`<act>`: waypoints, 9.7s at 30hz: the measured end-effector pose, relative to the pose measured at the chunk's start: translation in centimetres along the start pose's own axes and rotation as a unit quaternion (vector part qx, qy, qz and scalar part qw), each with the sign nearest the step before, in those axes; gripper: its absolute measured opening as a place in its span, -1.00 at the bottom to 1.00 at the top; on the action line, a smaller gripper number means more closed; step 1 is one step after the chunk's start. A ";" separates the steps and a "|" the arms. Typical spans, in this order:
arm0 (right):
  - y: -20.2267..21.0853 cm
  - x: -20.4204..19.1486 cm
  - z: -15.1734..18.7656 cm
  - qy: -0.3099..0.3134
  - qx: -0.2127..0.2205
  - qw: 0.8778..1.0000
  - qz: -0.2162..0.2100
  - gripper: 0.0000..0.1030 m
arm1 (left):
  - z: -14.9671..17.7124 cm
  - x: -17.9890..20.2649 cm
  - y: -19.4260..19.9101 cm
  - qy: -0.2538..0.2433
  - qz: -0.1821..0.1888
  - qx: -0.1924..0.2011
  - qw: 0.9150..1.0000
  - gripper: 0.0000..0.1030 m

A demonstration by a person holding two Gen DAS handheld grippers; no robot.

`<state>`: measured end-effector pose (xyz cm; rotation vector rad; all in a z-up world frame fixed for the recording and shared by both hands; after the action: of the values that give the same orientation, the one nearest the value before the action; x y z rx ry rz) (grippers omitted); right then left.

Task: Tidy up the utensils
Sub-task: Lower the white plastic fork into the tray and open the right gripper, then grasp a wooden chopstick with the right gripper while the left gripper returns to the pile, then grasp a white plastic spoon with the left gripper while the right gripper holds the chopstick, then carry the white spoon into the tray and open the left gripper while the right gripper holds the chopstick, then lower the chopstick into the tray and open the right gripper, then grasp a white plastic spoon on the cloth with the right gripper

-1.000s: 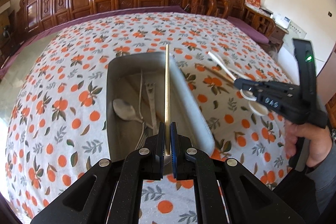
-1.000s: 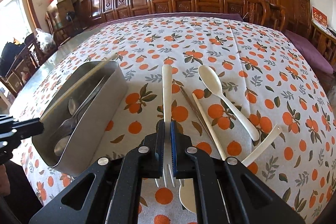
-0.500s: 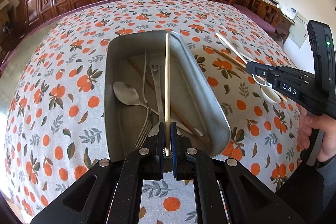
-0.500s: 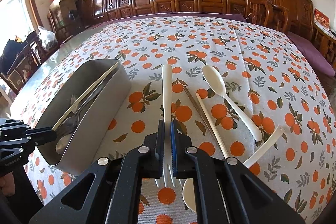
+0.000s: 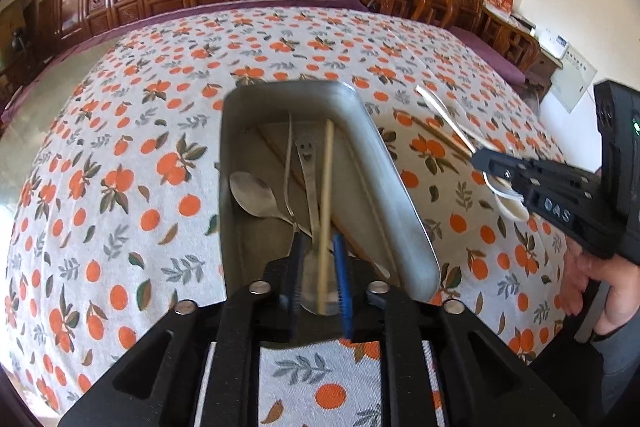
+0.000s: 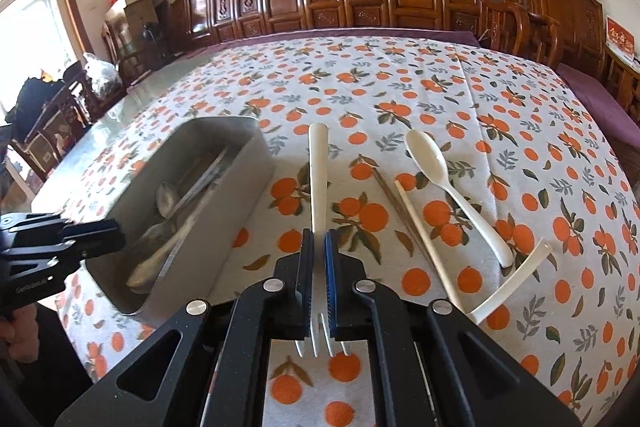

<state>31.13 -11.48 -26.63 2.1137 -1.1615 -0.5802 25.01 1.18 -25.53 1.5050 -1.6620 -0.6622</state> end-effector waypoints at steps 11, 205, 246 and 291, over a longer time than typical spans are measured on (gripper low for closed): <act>1.9 -5.7 -1.9 0.019 0.029 0.998 -0.054 -0.86 | -1.7 -2.1 1.2 0.022 -0.012 0.033 0.999 -0.69; 7.2 5.7 -0.5 0.031 0.007 0.999 0.012 -0.88 | -5.3 3.4 2.2 -0.022 -0.012 0.019 0.999 -0.84; -1.8 -10.3 -3.7 0.020 -0.070 0.994 -0.079 -0.88 | -5.0 -4.0 4.9 -0.015 -0.030 0.024 0.999 -0.64; 4.0 3.9 -3.9 0.072 -0.017 0.997 -0.025 -0.49 | -5.7 2.0 4.7 0.002 -0.016 0.044 0.999 0.56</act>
<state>33.32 -15.12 -21.32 2.1229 -1.0147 -0.4580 26.97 0.66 -18.14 1.5964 -1.6865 -0.6106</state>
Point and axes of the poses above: each gripper's, at about its wrist camera, not at the fingertips, and y roughly against the way its jaws point, x to its right, z to its underside, the point moved 8 cm from there along -y, roughly the way its jaws point, and after that the axes turned 9 degrees about y, right-handed, at the moved point
